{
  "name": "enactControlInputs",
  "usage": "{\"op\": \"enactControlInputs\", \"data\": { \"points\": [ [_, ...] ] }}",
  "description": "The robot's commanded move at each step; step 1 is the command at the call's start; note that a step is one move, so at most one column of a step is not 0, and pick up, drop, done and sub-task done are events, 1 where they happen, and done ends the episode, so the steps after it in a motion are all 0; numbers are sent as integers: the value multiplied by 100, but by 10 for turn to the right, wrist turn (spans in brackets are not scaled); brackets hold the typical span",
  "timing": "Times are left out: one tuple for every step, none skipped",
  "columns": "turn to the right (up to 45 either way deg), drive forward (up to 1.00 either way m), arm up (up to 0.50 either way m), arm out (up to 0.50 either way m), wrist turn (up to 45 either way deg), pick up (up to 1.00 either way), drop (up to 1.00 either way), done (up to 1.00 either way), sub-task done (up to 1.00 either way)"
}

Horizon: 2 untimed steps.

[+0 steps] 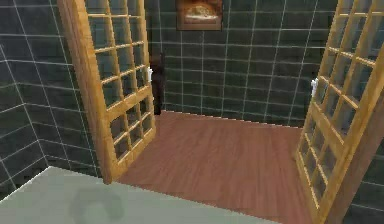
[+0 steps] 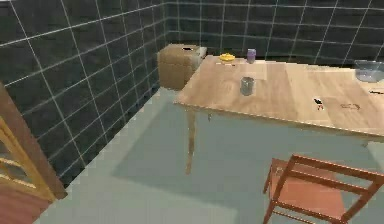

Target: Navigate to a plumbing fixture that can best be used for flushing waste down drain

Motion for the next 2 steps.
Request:
{"op": "enactControlInputs", "data": {
  "points": [
    [0, 100, 0, 0, 0, 0, 0, 0, 0],
    [0, 100, 0, 0, 0, 0, 0, 0, 0]
  ]
}}
